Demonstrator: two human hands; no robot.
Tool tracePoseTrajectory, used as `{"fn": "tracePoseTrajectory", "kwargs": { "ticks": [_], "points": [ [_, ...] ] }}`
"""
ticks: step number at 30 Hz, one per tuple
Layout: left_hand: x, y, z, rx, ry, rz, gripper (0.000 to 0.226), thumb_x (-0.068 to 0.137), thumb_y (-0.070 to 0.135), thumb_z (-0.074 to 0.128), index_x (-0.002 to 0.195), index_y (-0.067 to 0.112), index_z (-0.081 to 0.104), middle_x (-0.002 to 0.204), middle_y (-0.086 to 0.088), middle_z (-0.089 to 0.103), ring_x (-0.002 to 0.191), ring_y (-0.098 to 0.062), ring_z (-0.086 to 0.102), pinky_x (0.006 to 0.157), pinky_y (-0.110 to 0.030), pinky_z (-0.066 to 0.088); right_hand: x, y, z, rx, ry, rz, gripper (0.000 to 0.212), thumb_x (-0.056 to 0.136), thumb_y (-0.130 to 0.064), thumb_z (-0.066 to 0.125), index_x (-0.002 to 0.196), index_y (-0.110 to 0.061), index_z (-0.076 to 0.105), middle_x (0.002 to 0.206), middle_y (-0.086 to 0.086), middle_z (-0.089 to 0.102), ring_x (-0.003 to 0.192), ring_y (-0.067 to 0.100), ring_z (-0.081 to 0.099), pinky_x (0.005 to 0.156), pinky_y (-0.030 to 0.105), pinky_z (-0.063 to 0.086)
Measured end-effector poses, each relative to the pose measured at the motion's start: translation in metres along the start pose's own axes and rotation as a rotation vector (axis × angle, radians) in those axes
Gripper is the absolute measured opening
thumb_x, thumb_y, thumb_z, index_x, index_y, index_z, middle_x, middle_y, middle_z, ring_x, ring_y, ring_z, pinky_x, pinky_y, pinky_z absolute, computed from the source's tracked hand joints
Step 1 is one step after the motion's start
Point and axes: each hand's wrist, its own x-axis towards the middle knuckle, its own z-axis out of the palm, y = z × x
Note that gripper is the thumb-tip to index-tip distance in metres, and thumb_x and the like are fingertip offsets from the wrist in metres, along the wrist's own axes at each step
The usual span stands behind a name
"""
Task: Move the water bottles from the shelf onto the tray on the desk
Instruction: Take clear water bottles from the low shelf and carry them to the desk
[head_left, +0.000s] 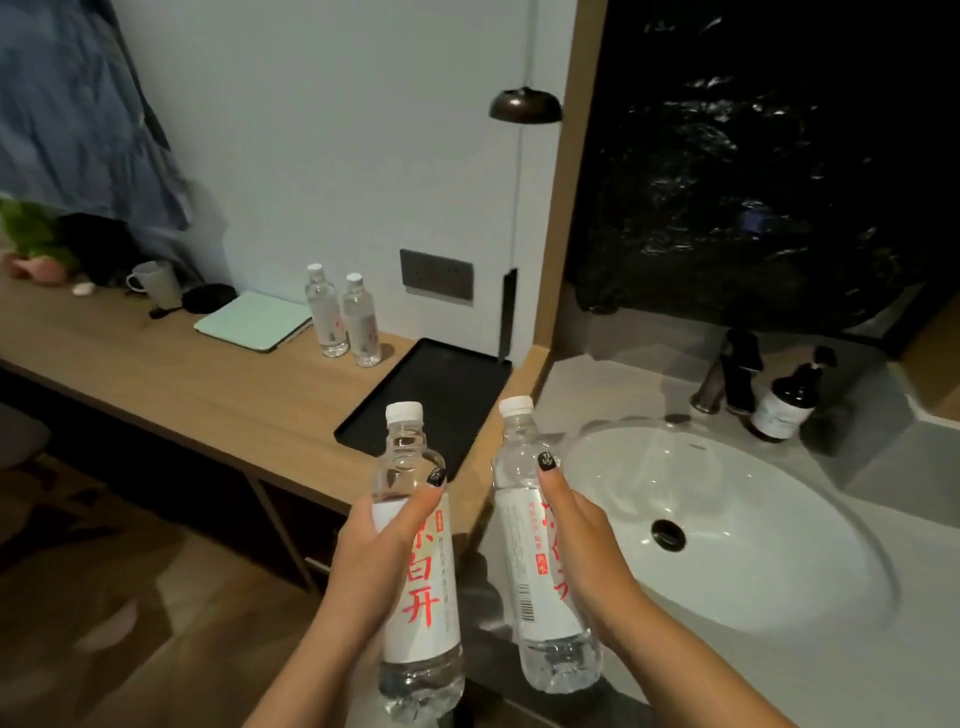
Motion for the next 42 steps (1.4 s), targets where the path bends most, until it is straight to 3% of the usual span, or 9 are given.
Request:
{"fn": "tracePoseTrajectory", "kwargs": {
  "ticks": [2, 5, 9, 15, 19, 27, 31, 34, 42],
  "points": [
    [0.019, 0.009, -0.037, 0.027, 0.015, -0.002, 0.038, 0.077, 0.045, 0.067, 0.101, 0.019, 0.054, 0.089, -0.014, 0.069, 0.075, -0.030, 0.069, 0.066, -0.040, 0.055, 0.012, -0.007, 0.037, 0.046, 0.013, 0.034, 0.055, 0.090, -0.058, 0.037, 0.096, -0.009, 0.061, 0.080, 0.015, 0.067, 0.069, 0.022, 0.065, 0.062, 0.027, 0.046],
    [0.045, 0.023, -0.088, 0.073, 0.020, 0.010, 0.040, 0.076, 0.049, 0.065, 0.103, 0.021, 0.054, 0.094, -0.012, 0.068, 0.083, -0.030, 0.068, 0.073, -0.042, 0.056, 0.028, -0.018, 0.089, 0.111, 0.037, 0.050, 0.051, 0.090, -0.057, 0.037, 0.089, -0.011, 0.059, 0.071, 0.009, 0.062, 0.061, 0.018, 0.062, 0.057, 0.024, 0.044],
    [0.077, 0.039, -0.138, 0.046, 0.030, 0.009, 0.037, 0.075, 0.045, 0.069, 0.091, 0.012, 0.063, 0.080, -0.016, 0.071, 0.073, -0.032, 0.069, 0.074, -0.047, 0.056, 0.053, -0.031, 0.143, 0.184, 0.028, 0.074, 0.054, 0.086, -0.061, 0.038, 0.083, -0.011, 0.056, 0.068, 0.009, 0.057, 0.063, 0.025, 0.057, 0.062, 0.031, 0.042],
    [0.135, 0.057, -0.178, 0.060, 0.083, 0.015, 0.024, 0.075, 0.030, 0.074, 0.085, 0.010, 0.065, 0.078, -0.011, 0.072, 0.071, -0.024, 0.069, 0.058, -0.029, 0.050, 0.112, -0.045, 0.195, 0.248, 0.049, 0.086, 0.064, 0.067, -0.072, 0.044, 0.084, -0.011, 0.055, 0.073, 0.013, 0.059, 0.067, 0.029, 0.059, 0.067, 0.038, 0.046],
    [0.193, 0.070, -0.197, 0.132, 0.078, 0.026, 0.023, 0.074, 0.029, 0.077, 0.087, 0.013, 0.066, 0.077, -0.004, 0.073, 0.068, -0.014, 0.070, 0.050, -0.020, 0.047, 0.168, -0.051, 0.220, 0.281, 0.091, 0.117, 0.054, 0.086, -0.062, 0.039, 0.076, -0.012, 0.053, 0.065, 0.008, 0.057, 0.057, 0.021, 0.058, 0.057, 0.028, 0.045],
    [0.333, 0.108, -0.232, 0.314, 0.077, 0.084, 0.040, 0.061, 0.035, 0.085, 0.092, 0.025, 0.062, 0.084, 0.007, 0.071, 0.079, -0.011, 0.067, 0.063, -0.027, 0.051, 0.309, -0.083, 0.266, 0.179, 0.175, 0.088, 0.044, 0.091, -0.055, 0.037, 0.103, -0.016, 0.054, 0.092, 0.011, 0.064, 0.084, 0.024, 0.066, 0.070, 0.033, 0.050],
    [0.391, 0.112, -0.244, 0.370, 0.085, 0.100, 0.055, 0.055, 0.042, 0.085, 0.102, 0.029, 0.060, 0.092, 0.010, 0.069, 0.084, -0.011, 0.067, 0.069, -0.031, 0.055, 0.353, -0.098, 0.284, 0.069, 0.188, 0.059, 0.034, 0.089, -0.052, 0.047, 0.102, -0.021, 0.052, 0.093, 0.004, 0.067, 0.082, 0.014, 0.067, 0.063, 0.025, 0.050],
    [0.427, 0.114, -0.250, 0.392, 0.063, 0.102, 0.066, 0.046, 0.048, 0.083, 0.105, 0.028, 0.060, 0.094, 0.008, 0.070, 0.086, -0.012, 0.068, 0.076, -0.038, 0.057, 0.373, -0.105, 0.293, 0.019, 0.164, 0.068, 0.030, 0.087, -0.046, 0.055, 0.105, -0.022, 0.054, 0.096, -0.001, 0.067, 0.086, 0.012, 0.067, 0.071, 0.028, 0.053],
    [0.522, 0.107, -0.263, 0.488, -0.214, 0.183, 0.057, 0.060, 0.022, 0.086, 0.109, 0.031, 0.058, 0.102, 0.013, 0.067, 0.094, -0.008, 0.063, 0.082, -0.033, 0.052, 0.414, -0.103, 0.320, -0.105, 0.240, 0.074, 0.027, 0.079, -0.039, 0.070, 0.100, -0.027, 0.061, 0.093, -0.012, 0.069, 0.083, 0.002, 0.066, 0.063, 0.017, 0.048]
  ]
}}
